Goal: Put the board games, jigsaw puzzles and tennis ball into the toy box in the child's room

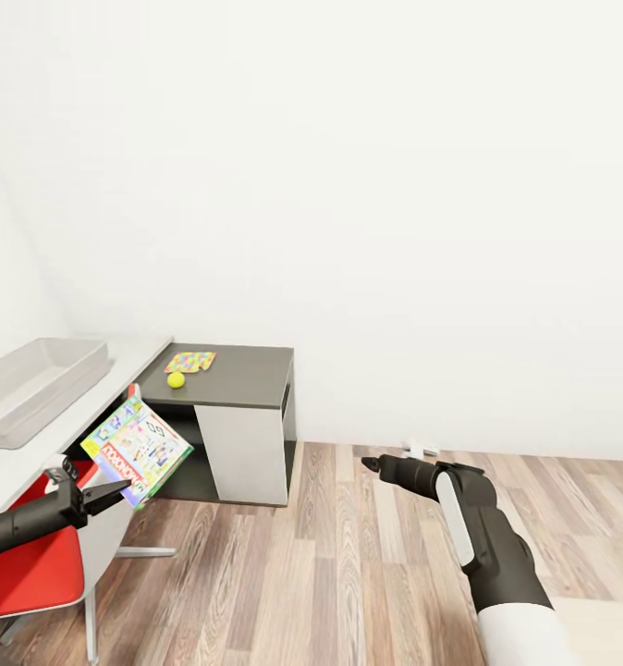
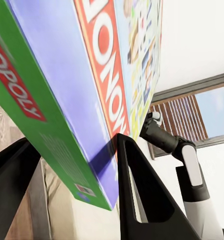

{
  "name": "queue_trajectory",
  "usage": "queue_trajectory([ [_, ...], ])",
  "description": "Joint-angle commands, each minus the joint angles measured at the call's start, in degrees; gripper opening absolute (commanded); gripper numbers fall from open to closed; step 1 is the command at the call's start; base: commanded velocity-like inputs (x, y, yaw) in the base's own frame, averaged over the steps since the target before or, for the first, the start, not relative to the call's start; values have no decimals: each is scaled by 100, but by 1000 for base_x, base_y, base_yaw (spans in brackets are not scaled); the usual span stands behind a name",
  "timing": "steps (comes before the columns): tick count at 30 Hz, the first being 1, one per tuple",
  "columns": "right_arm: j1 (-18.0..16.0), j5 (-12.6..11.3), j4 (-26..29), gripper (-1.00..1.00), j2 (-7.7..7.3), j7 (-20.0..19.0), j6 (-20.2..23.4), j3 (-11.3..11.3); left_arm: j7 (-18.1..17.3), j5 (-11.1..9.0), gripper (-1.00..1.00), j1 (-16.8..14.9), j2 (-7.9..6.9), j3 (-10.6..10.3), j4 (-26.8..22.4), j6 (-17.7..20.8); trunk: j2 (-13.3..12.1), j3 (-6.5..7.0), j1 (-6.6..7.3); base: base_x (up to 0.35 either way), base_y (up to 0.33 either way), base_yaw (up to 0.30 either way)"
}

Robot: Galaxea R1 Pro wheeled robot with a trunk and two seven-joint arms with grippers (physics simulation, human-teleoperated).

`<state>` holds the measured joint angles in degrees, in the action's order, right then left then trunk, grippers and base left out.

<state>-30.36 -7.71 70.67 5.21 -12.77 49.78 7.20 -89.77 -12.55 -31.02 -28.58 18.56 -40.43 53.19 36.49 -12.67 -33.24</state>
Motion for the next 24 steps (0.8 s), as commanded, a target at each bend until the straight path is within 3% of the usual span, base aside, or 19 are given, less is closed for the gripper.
queue_trajectory([
  [1, -5, -14, 5, 100, 4, -15, 33, 22, -23, 5, -100, -5, 1, 1, 0, 56, -34, 9, 21, 0, 0, 0],
  [12, -5, -10, -3, 100, -4, -7, 45, 47, -23, 9, -100, -49, -39, 9, -43, 102, -475, 207, 262, 0, 0, 16],
  [24, -5, 15, -8, 100, 43, 17, 40, -24, -23, 9, -100, -53, -26, 0, -52, 70, -956, 422, 526, 0, 0, 262],
])
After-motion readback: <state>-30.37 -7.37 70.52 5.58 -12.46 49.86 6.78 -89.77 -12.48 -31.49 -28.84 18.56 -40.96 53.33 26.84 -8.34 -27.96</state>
